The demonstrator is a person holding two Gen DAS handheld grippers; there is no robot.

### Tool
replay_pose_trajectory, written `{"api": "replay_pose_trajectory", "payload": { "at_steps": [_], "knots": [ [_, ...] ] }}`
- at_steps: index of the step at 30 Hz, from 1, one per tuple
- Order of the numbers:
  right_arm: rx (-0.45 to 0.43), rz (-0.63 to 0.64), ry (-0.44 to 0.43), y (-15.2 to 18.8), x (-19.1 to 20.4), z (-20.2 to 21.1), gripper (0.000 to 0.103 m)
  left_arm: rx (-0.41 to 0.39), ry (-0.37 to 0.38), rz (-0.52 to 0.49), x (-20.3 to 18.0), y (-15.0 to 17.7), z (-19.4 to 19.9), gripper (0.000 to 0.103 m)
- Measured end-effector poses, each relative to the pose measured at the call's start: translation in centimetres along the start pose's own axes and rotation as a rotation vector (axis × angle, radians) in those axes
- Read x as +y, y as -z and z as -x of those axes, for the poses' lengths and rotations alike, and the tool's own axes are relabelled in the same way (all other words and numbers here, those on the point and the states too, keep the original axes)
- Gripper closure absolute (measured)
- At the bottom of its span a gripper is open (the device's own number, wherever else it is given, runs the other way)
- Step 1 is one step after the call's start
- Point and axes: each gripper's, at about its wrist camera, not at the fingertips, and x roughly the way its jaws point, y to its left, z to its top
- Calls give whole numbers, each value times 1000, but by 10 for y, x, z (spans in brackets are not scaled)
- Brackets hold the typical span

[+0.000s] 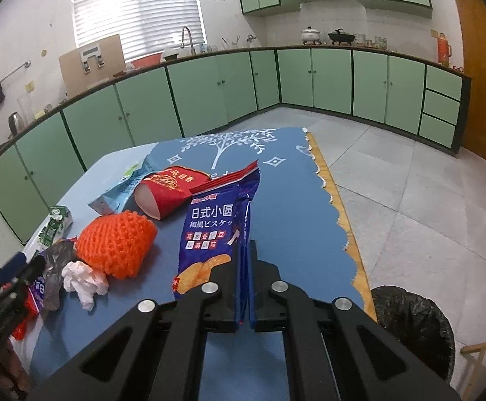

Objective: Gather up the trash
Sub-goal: 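Grasp a blue snack wrapper with the right tool while the left tool grasps another wrapper, then carry both blue wrappers over the bin and open both tools to drop them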

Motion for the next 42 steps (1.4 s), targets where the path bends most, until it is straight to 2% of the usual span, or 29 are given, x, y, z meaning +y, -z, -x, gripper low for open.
{"api": "replay_pose_trajectory", "payload": {
  "at_steps": [9,10,11,13,14,15,18,20,25,32,42],
  "knots": [
    [-13,-7,-14,3,-3,6,99,64,-5,-10,-3,6,-10,39],
    [-13,-6,-17,3,-2,6,99,71,-1,-8,-2,7,-11,44],
    [-14,-5,-18,3,-2,6,99,77,2,-6,-2,8,-12,56],
    [-15,-7,-19,4,-2,7,99,83,13,4,0,8,-13,61],
    [-16,-9,-20,4,-2,8,99,81,14,9,0,9,-13,68],
    [-18,-10,-21,4,-2,8,99,74,18,16,1,9,-12,69],
    [-21,-11,-22,4,-1,10,99,49,31,27,3,8,-7,86],
    [-26,-10,-23,4,-1,12,99,22,45,36,5,6,-1,91],
    [-42,-15,-26,3,-3,18,99,-32,94,54,9,-2,13,95],
    [-86,-29,-28,-1,-13,34,99,-106,140,46,0,-20,33,96],
    [-131,-59,15,1,-41,63,99,-137,259,-32,-56,-33,38,97]
  ]
}}
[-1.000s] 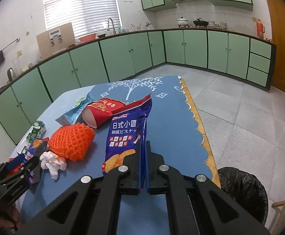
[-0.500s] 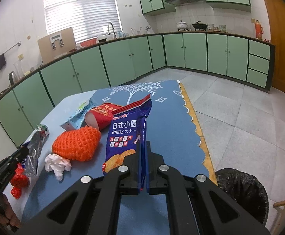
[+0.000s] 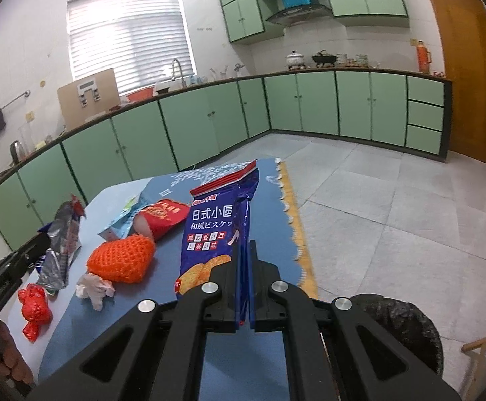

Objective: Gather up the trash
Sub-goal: 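Carry both blue wrappers over the bin and open both tools to drop them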

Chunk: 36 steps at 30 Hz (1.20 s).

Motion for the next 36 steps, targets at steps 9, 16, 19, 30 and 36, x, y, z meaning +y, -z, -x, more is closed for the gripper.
{"api": "replay_pose_trajectory", "payload": {
  "at_steps": [9,16,19,30,36],
  "knots": [
    [-29,-51,110,7,-50,33,99,26,155,-59,-77,-2,-25,97],
    [-18,-107,221,27,-97,58,100,78,284,-111,-144,12,-37,97],
    [-5,-141,270,40,-120,68,99,107,333,-134,-168,23,-42,97],
    [46,-237,412,73,-179,91,100,206,481,-210,-246,61,-61,97],
    [77,-285,440,83,-193,86,100,258,494,-245,-264,73,-75,95]
  ]
}}
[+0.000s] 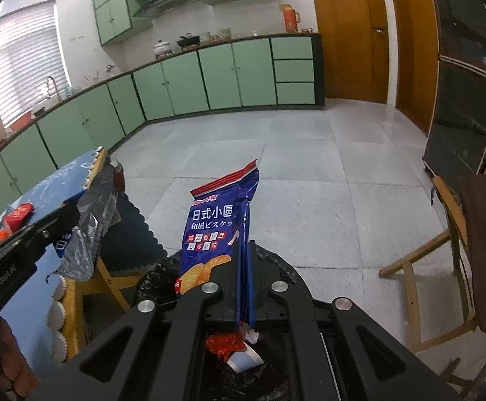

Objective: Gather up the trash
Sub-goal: 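Carry both blue wrappers over the bin and open both tools to drop them, then move both open tools back toward the remaining trash on the table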

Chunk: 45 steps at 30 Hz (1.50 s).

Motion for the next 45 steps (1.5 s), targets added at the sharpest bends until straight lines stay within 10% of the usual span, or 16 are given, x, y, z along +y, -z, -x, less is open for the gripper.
{"api": "replay_pose_trajectory", "payload": {
  "at_steps": [22,38,45],
  "knots": [
    [-17,2,3,-3,13,0,45,-62,-53,61,34,-13,41,57],
    [-103,189,-279,-17,186,13,36,-166,-553,229,205,10,160,50],
    [-79,297,-389,-11,285,3,36,-138,-646,281,256,25,181,50]
  ]
}}
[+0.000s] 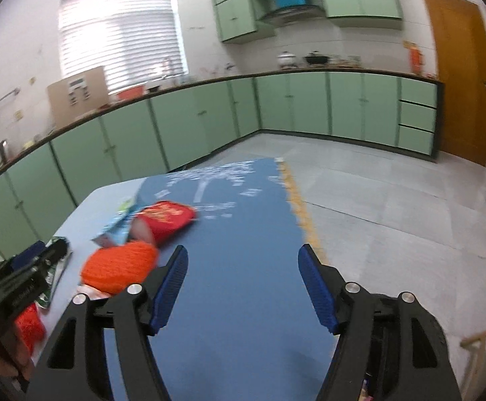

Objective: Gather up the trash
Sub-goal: 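Move both open tools back toward the remaining trash on the table, then grasp the orange foam net with the right tool while the left tool grasps the white tissue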

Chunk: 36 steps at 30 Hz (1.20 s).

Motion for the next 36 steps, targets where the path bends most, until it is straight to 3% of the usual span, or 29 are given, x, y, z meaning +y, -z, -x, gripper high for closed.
{"api": "replay_pose_trajectory", "payload": {
  "at_steps": [6,18,21,23,25,28,36],
  "knots": [
    [38,78,-26,1,52,-30,36,19,-25,-6,14,0,-12,50],
    [129,116,-44,12,85,-65,36,47,-19,25,37,1,-29,50],
    [156,135,-57,15,92,-71,44,51,-14,34,40,4,-29,50],
    [174,143,-72,15,95,-76,55,52,-13,40,42,4,-30,50],
    [193,148,-100,17,97,-78,74,55,-13,44,44,4,-32,50],
    [198,166,-121,20,101,-77,87,55,-14,45,44,5,-32,50],
    [121,136,-96,11,88,-53,91,53,-23,30,39,6,-31,50]
  ]
}}
